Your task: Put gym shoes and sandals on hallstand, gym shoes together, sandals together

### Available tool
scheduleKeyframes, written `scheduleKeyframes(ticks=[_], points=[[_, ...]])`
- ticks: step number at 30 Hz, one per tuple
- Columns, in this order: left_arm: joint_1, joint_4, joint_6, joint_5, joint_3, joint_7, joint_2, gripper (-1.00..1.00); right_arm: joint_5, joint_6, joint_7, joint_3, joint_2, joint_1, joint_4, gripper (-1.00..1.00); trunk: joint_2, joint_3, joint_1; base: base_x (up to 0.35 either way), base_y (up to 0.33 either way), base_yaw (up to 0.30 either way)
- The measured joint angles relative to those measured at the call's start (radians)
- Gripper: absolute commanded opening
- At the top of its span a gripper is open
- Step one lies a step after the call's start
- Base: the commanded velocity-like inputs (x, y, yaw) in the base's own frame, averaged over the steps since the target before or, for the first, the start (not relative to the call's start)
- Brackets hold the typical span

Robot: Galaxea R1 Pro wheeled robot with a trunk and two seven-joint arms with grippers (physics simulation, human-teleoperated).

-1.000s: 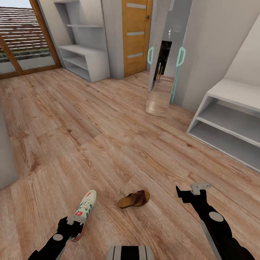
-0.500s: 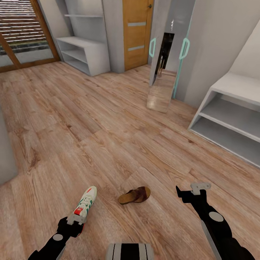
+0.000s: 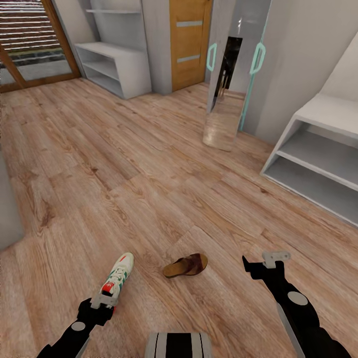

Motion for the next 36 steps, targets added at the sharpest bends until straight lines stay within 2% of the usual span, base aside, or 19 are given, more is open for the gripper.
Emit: scheduleKeyframes(ticks=[2, 9, 14, 23, 30, 36], points=[[0.001, 0.000, -0.005, 0.000, 0.007, 0.000, 0.000, 1.00, 0.000, 0.000, 0.000, 0.000, 0.000, 0.000, 0.000, 1.00, 0.000, -0.002, 0.000, 0.000, 0.000, 0.061], [0.001, 0.012, -0.099, 0.000, 0.020, -0.001, 0.006, 1.00, 0.000, 0.000, 0.000, 0.001, 0.000, 0.000, 0.000, 1.00, 0.000, -0.004, 0.000, 0.000, 0.000, 0.019], [0.000, 0.014, -0.121, 0.000, 0.021, -0.001, 0.007, 1.00, 0.000, 0.000, 0.000, 0.001, 0.000, 0.000, 0.000, 1.00, 0.000, -0.005, 0.000, 0.000, 0.000, 0.003], [0.000, 0.015, -0.125, 0.000, 0.021, -0.001, 0.007, 1.00, 0.000, 0.000, 0.000, 0.000, 0.000, 0.000, 0.000, 1.00, 0.000, -0.005, 0.000, 0.000, 0.000, 0.000], [0.000, 0.015, -0.127, 0.000, 0.021, -0.001, 0.006, 1.00, 0.001, 0.000, 0.000, 0.000, 0.000, 0.000, 0.000, 1.00, -0.002, -0.037, 0.003, 0.000, 0.000, 0.000], [0.000, 0.015, -0.127, 0.000, 0.021, -0.001, 0.006, 1.00, 0.001, 0.000, 0.000, 0.000, 0.000, 0.000, 0.000, 1.00, -0.002, -0.045, 0.003, 0.000, 0.000, 0.000]])
